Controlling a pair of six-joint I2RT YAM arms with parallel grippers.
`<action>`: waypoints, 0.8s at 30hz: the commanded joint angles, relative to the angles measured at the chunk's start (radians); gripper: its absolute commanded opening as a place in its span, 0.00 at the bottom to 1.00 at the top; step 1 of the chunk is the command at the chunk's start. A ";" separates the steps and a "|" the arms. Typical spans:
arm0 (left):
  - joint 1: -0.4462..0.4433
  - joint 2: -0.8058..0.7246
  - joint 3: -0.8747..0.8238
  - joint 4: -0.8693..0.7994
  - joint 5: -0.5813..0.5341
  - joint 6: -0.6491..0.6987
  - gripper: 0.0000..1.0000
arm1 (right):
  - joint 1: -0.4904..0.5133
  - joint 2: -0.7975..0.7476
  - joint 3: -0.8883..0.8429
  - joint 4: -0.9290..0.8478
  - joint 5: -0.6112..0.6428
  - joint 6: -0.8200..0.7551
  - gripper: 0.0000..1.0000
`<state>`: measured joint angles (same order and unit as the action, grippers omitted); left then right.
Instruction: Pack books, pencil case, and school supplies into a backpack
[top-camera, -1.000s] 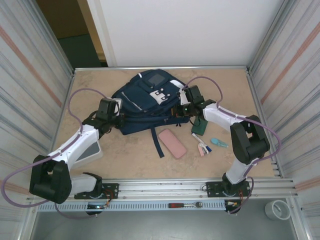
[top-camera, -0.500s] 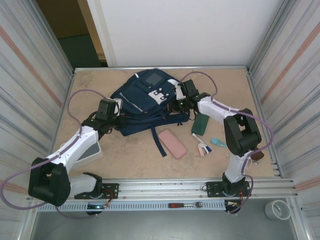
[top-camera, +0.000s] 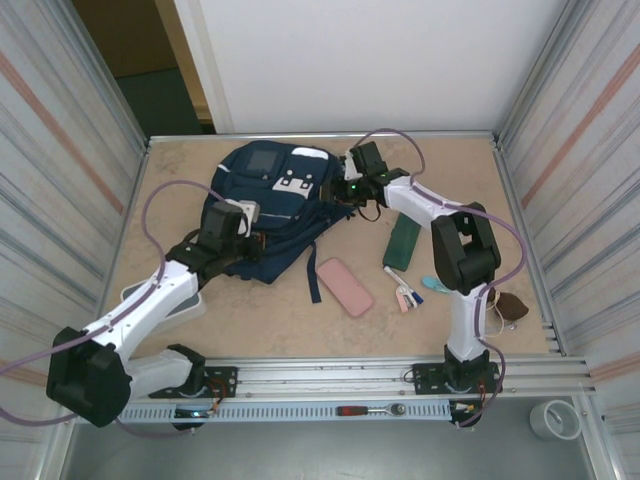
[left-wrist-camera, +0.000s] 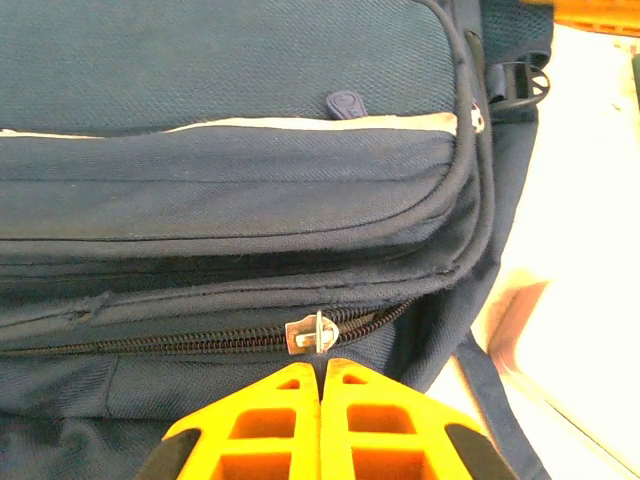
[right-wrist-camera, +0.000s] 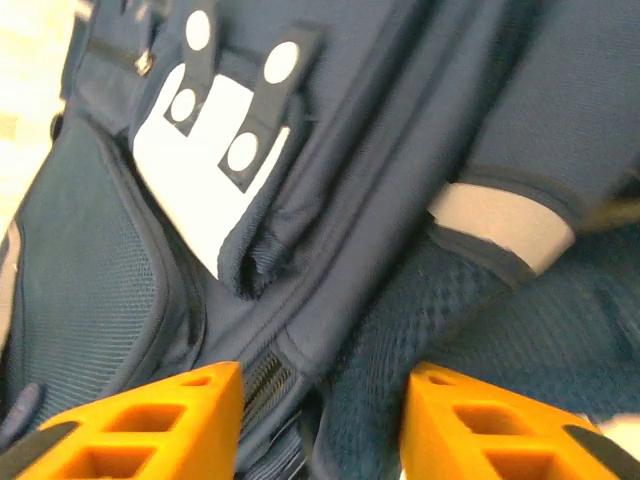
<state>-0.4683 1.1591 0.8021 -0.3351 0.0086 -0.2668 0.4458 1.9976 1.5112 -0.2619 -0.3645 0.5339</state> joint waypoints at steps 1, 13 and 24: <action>-0.018 0.012 0.026 0.081 0.018 -0.014 0.00 | -0.009 -0.138 -0.118 0.043 -0.012 0.068 0.56; -0.041 0.063 0.042 0.095 0.006 -0.005 0.00 | 0.147 -0.125 -0.372 0.340 -0.105 0.285 0.72; 0.012 0.015 -0.028 0.075 -0.060 0.012 0.00 | 0.038 -0.166 -0.403 0.290 -0.079 0.212 0.05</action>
<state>-0.4877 1.2095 0.7902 -0.2852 -0.0116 -0.2657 0.5354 1.8767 1.1286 0.0448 -0.4728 0.7780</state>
